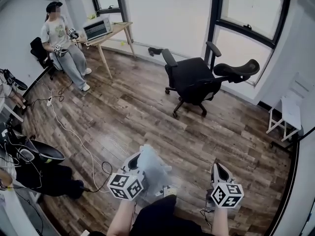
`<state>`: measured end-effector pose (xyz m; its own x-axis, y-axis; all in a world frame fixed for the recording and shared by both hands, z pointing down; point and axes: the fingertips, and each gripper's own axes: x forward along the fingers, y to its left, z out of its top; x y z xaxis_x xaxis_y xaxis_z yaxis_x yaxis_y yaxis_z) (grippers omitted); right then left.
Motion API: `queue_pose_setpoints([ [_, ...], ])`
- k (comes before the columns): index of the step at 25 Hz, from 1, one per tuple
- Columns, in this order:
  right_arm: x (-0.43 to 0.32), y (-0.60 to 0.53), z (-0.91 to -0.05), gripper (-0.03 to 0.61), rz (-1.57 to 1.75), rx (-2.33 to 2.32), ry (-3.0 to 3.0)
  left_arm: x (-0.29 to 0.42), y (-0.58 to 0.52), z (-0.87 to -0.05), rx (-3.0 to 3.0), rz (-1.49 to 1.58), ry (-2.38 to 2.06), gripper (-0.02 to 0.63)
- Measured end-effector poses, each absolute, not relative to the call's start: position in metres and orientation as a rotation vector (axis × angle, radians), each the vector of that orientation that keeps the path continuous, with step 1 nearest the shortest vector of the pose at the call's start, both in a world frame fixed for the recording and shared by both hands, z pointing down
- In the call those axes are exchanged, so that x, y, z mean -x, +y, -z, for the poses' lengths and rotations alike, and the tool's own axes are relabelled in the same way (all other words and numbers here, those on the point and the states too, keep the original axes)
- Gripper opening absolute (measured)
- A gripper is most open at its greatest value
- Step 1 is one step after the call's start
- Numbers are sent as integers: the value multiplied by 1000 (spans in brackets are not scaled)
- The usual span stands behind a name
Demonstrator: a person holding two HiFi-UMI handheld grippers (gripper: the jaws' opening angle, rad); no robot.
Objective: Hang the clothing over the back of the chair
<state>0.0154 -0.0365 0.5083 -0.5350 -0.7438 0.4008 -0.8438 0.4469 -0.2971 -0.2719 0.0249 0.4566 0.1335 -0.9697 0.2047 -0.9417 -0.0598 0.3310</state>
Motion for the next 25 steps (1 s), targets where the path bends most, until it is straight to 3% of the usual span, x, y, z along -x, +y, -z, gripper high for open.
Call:
queue_pose_setpoints([
  [10, -3, -76, -503, -1, -680, -1391, -2487, 277, -27, -453, -2096, 109, -1788, 11],
  [25, -48, -154, -508, -1, -741, -1387, -2491, 217, -102, -459, -2097, 111, -1744, 12],
])
